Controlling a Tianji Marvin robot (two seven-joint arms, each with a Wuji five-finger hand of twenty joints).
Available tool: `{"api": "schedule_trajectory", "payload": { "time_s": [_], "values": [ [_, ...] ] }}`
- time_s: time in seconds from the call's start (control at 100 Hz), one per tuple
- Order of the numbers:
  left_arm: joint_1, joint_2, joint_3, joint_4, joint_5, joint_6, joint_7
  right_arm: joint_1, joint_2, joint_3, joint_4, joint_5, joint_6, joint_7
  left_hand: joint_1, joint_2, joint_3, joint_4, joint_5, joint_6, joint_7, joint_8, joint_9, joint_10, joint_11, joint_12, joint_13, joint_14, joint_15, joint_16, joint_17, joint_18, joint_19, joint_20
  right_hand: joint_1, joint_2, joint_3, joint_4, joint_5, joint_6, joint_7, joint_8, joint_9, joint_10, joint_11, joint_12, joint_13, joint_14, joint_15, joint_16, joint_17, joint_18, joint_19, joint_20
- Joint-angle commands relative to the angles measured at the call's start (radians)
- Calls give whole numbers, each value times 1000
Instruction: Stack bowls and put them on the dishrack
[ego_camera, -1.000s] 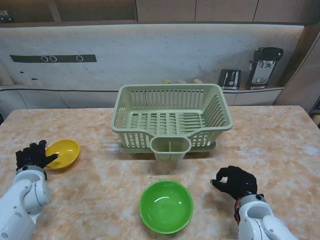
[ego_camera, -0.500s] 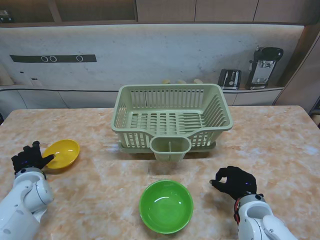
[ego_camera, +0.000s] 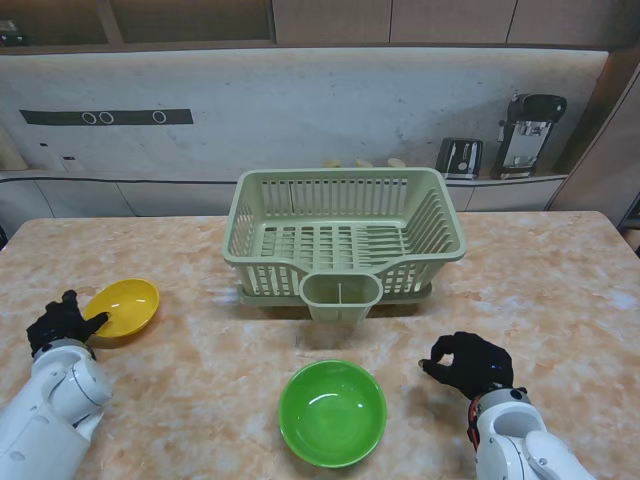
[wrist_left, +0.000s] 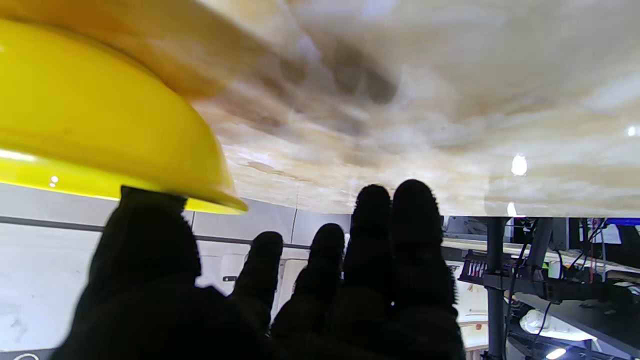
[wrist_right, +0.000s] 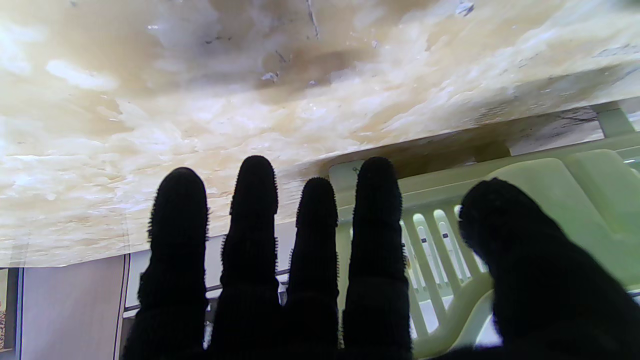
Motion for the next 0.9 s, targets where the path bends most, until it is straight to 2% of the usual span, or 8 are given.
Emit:
{"api": "schedule_trajectory", "payload": {
  "time_s": [0.0, 0.31, 0.55, 0.62, 0.65, 0.72, 0.8, 0.89],
  "values": [
    [-4, -9, -1, 5, 2, 4, -9, -13, -4, -3, -8, -5, 1, 15, 8, 15, -3, 22, -41, 18, 16, 11, -15, 12, 14, 7, 26, 26, 20, 19, 23, -27, 30, 16, 9, 13, -11, 0, 6, -18, 14, -1, 21, -24, -11, -1, -7, 7, -10, -10, -5, -5, -1, 15],
    [-31, -19, 22, 45, -36, 10, 9, -16, -4, 2, -11, -8, 0, 14, 94, -25, 76, 25, -66, 12, 48, 33, -29, -18, 61, 73, 132, 21, 162, 100, 181, -100, 133, 4, 10, 13, -11, 0, 8, -20, 14, -2, 24, -26, -11, -1, -4, 7, -9, -9, -2, -4, 0, 15],
    [-51, -23, 40, 67, -48, 25, 19, -21, -4, 6, -14, -10, -2, 10, 134, -110, 567, 24, -86, 10, 304, 162, 50, -68, 208, 218, 297, -93, 292, 176, 379, -222, 214, -109, 12, 13, -12, 0, 9, -18, 15, -3, 26, -25, -11, 0, -2, 5, -8, -9, -2, -4, 1, 15],
    [-59, -25, 44, 80, -49, 15, 32, -22, -4, 7, -15, -11, -1, 11, 185, -159, 661, -3, -81, 0, 425, 243, 73, -86, 258, 265, 346, -121, 286, 248, 428, -267, 217, -146, 11, 14, -12, 0, 9, -19, 15, -3, 26, -25, -11, 0, -1, 5, -8, -9, -2, -5, 1, 15],
    [-62, -26, 45, 85, -52, 10, 37, -22, -4, 7, -15, -11, -1, 11, 204, -171, 678, -13, -77, -6, 467, 282, 101, -93, 264, 362, 365, -134, 287, 275, 450, -282, 223, -168, 10, 14, -13, 0, 10, -18, 15, -3, 27, -25, -11, 0, -1, 5, -8, -9, -2, -5, 0, 15],
    [-70, -30, 46, 95, -65, -2, 51, -23, -4, 8, -15, -11, -2, 9, 256, -198, 690, -37, -54, -33, 562, 368, 181, -109, 234, 509, 380, -137, 297, 328, 474, -279, 232, -190, 11, 14, -13, 0, 9, -19, 15, -3, 28, -24, -11, 0, -2, 6, -8, -9, -1, -5, 1, 15],
    [-77, -34, 47, 109, -75, -23, 72, -26, -5, 10, -17, -12, -3, 8, 328, -264, 697, -77, 36, -89, 675, 479, 345, -151, 158, 658, 398, -134, 296, 385, 489, -255, 247, -201, 11, 14, -13, 0, 10, -20, 16, -3, 27, -26, -12, 0, 0, 5, -8, -9, -1, -5, 1, 15],
    [-81, -39, 45, 115, -84, -51, 98, -28, -5, 11, -19, -13, -2, 7, 355, -286, 735, -92, 139, -173, 780, 543, 454, -210, 179, 707, 431, -129, 313, 428, 511, -214, 279, -197, 11, 14, -14, 0, 10, -19, 16, -3, 28, -23, -11, 0, -1, 6, -9, -9, -1, -5, 1, 14]
  ]
}}
